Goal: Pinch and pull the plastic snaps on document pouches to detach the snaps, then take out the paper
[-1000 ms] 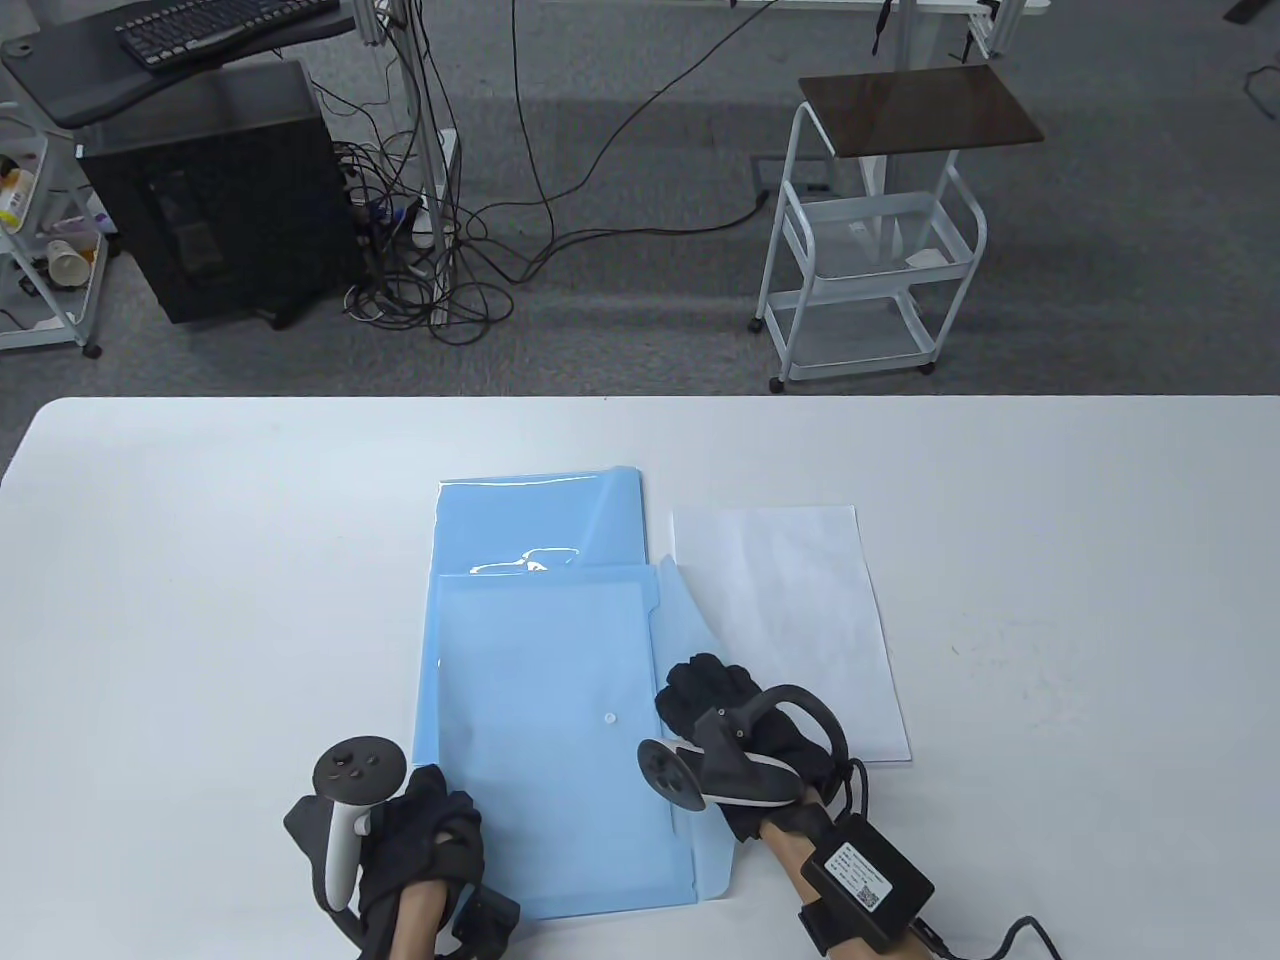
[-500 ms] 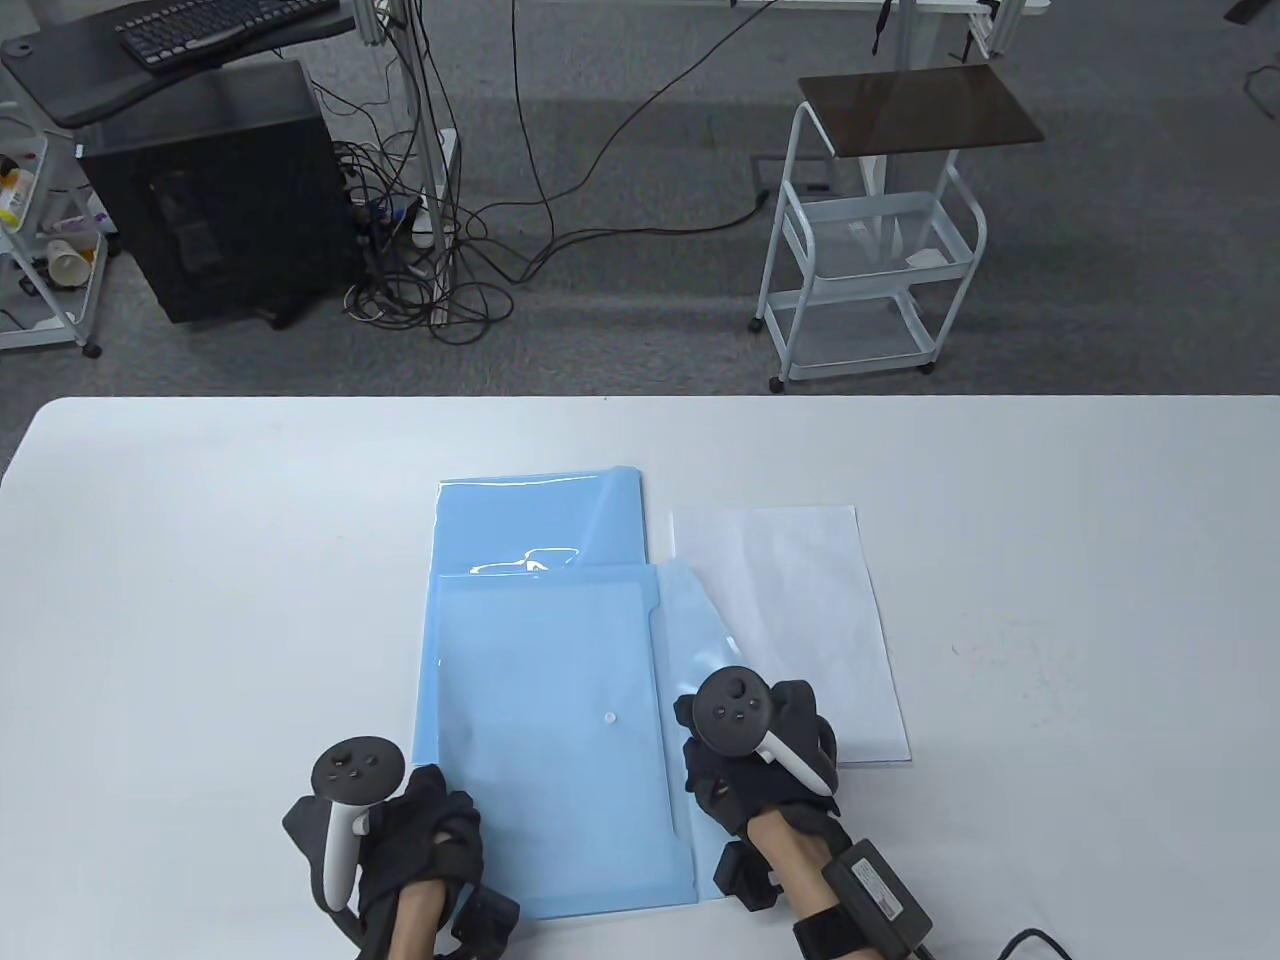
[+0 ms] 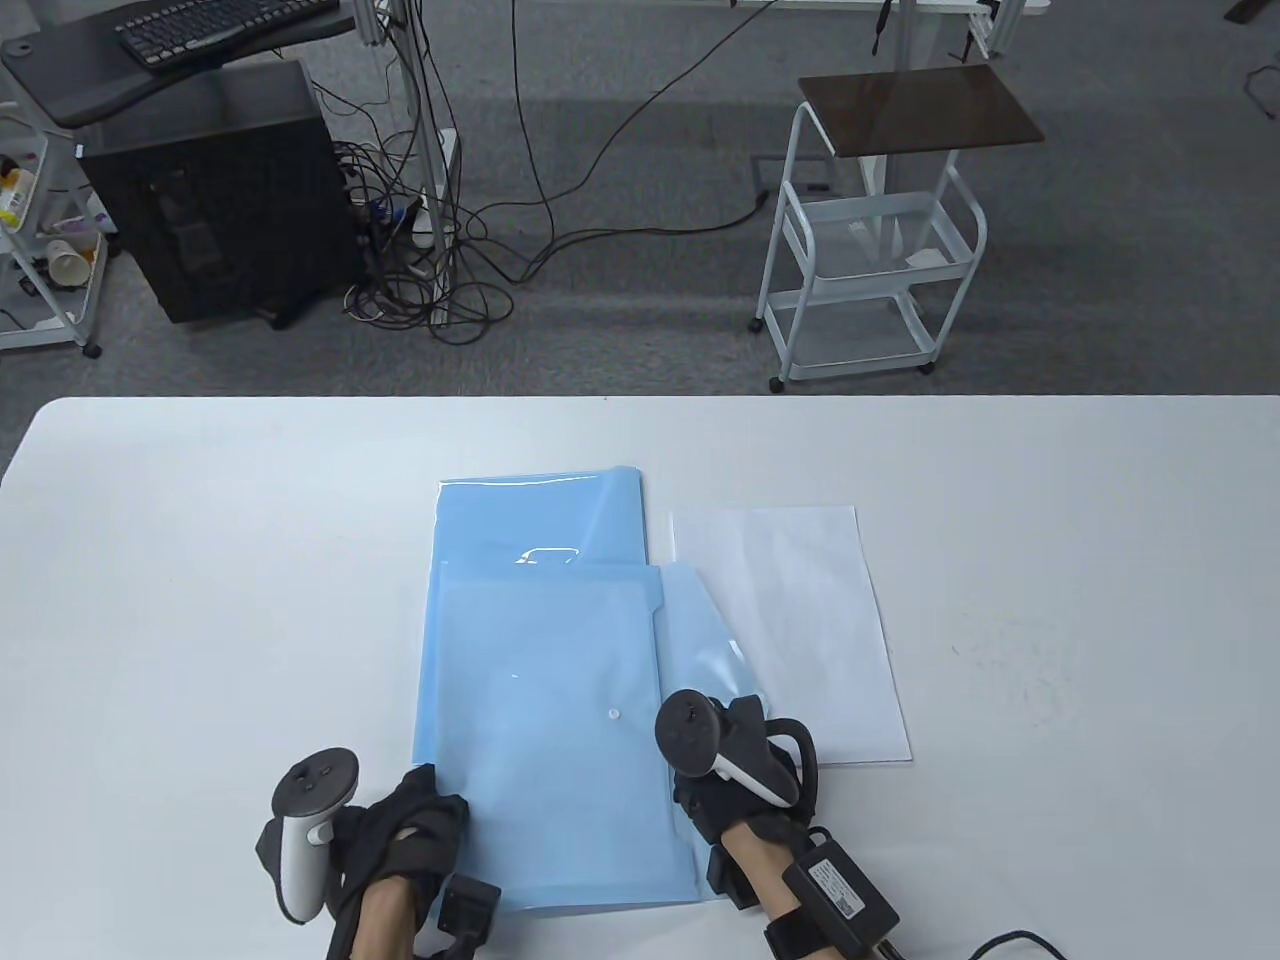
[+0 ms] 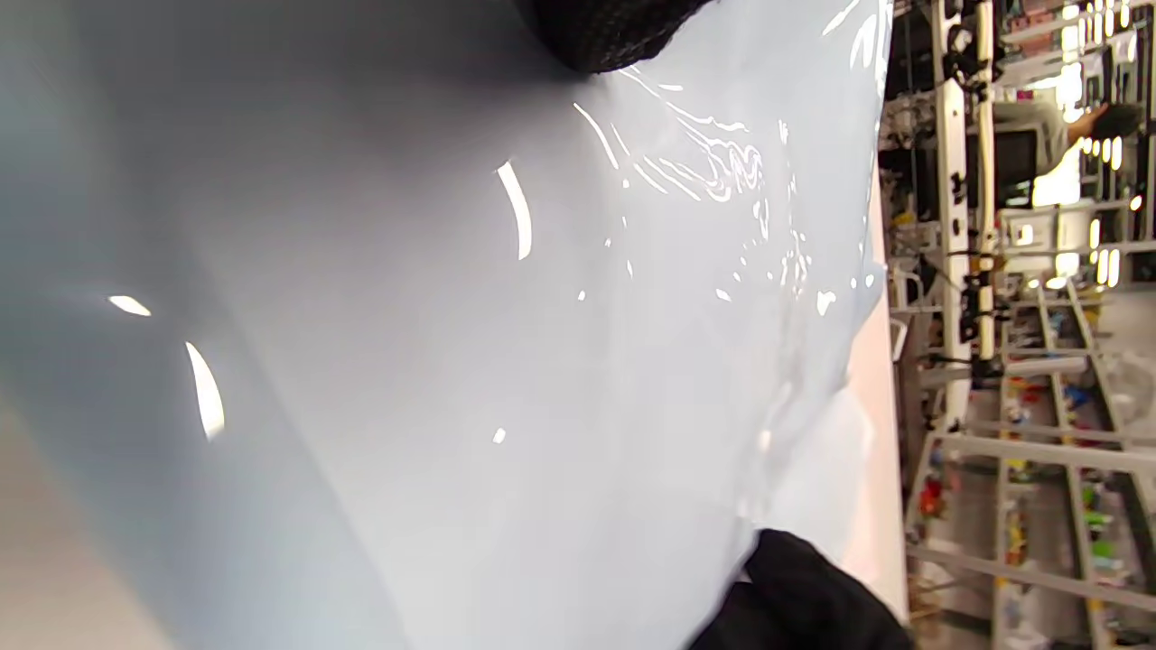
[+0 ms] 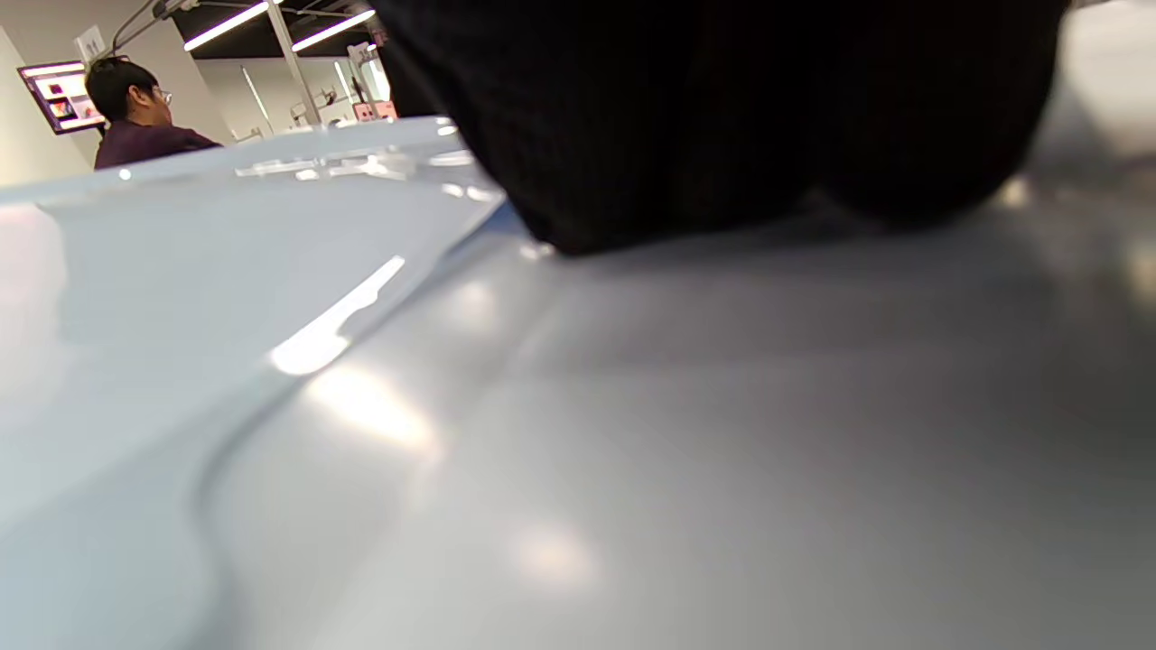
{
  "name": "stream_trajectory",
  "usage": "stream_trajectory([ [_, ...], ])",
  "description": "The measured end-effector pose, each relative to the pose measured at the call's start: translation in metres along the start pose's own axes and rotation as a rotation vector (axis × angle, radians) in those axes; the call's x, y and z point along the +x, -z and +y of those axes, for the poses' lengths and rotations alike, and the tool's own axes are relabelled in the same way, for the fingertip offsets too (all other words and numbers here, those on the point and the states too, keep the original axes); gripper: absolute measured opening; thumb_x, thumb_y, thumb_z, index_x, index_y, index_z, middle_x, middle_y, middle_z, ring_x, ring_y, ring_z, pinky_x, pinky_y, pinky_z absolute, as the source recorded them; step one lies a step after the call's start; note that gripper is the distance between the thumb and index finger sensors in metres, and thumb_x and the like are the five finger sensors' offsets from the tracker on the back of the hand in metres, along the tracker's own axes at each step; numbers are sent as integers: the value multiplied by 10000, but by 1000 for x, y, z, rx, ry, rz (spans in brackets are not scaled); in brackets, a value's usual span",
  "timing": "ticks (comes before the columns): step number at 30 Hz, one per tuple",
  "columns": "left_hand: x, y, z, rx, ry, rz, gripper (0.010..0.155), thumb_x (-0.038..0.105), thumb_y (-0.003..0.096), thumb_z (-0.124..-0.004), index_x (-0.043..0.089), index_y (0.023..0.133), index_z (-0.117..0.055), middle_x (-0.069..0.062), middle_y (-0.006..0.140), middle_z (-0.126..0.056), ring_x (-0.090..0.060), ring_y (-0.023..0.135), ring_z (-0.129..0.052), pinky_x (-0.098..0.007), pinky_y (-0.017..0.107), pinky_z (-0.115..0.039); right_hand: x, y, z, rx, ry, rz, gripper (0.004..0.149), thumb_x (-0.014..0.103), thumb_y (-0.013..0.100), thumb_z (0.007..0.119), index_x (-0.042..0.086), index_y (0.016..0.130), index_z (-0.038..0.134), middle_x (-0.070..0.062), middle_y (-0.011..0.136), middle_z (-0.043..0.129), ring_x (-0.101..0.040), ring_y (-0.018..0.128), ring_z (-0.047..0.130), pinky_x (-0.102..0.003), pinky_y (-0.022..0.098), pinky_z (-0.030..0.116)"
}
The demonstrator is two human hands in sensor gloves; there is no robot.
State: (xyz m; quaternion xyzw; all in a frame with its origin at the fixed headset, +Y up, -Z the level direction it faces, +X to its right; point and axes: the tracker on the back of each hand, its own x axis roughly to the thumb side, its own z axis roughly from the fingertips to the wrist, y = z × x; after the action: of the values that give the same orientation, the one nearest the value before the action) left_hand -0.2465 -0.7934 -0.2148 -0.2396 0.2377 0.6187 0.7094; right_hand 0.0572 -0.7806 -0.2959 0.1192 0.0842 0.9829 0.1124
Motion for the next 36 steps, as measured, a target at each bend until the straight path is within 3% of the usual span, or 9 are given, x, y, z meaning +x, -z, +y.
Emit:
stream_trajectory([
  [6, -1, 0, 1, 2, 11, 5, 517, 150, 544, -659, 75, 1036, -517, -43, 897, -854, -281, 623, -1033, -456, 472, -890, -19, 0, -3, 64, 236, 38, 560, 285, 459, 855, 95, 972, 734, -115, 815, 897, -316, 481, 927, -454, 294, 895],
  [13, -1, 0, 1, 8, 29, 5, 515, 151, 549, -659, 73, 1038, -515, -55, 904, -849, -293, 639, -1026, -464, 482, -883, -41, -5, -6, 148, 685, 26, 573, 284, 503, 786, 37, 1008, 677, -229, 910, 890, -399, 551, 968, -523, 353, 883],
  [17, -1, 0, 0, 5, 27, 7, 516, 152, 552, -657, 75, 1040, -509, -54, 910, -844, -297, 646, -1021, -466, 488, -879, -43, -8, -3, 189, 844, 14, 641, 319, 514, 768, -14, 1036, 602, -271, 921, 882, -439, 603, 983, -555, 386, 880],
  [23, -1, 0, 0, 1, 27, -1, 518, 156, 556, -654, 80, 1044, -500, -50, 919, -835, -299, 666, -1012, -468, 501, -872, -48, -11, 1, 216, 1059, 63, 848, 421, 483, 828, -86, 1065, 479, -320, 967, 782, -502, 656, 955, -580, 397, 889],
  [29, -1, 0, 0, 6, 42, 0, 520, 156, 557, -658, 81, 1046, -500, -53, 922, -834, -305, 672, -1008, -472, 504, -869, -51, -12, 5, 235, 1182, 110, 908, 368, 468, 883, -135, 1058, 411, -405, 1006, 649, -399, 606, 1003, -493, 368, 942],
  [33, -1, 1, -2, 0, 42, -4, 520, 160, 559, -660, 85, 1048, -497, -51, 928, -829, -305, 682, -1003, -473, 512, -865, -51, -11, 8, 264, 1226, 88, 873, 368, 477, 870, -152, 1038, 450, -309, 935, 838, -355, 503, 1040, -476, 298, 933],
  [36, -1, 1, -3, -8, 48, -11, 521, 173, 563, -669, 95, 1049, -497, -44, 934, -826, -311, 703, -992, -479, 525, -856, -49, -10, 11, 285, 1231, 79, 831, 368, 474, 876, -149, 1018, 519, -239, 855, 938, -351, 508, 1050, -489, 305, 931],
])
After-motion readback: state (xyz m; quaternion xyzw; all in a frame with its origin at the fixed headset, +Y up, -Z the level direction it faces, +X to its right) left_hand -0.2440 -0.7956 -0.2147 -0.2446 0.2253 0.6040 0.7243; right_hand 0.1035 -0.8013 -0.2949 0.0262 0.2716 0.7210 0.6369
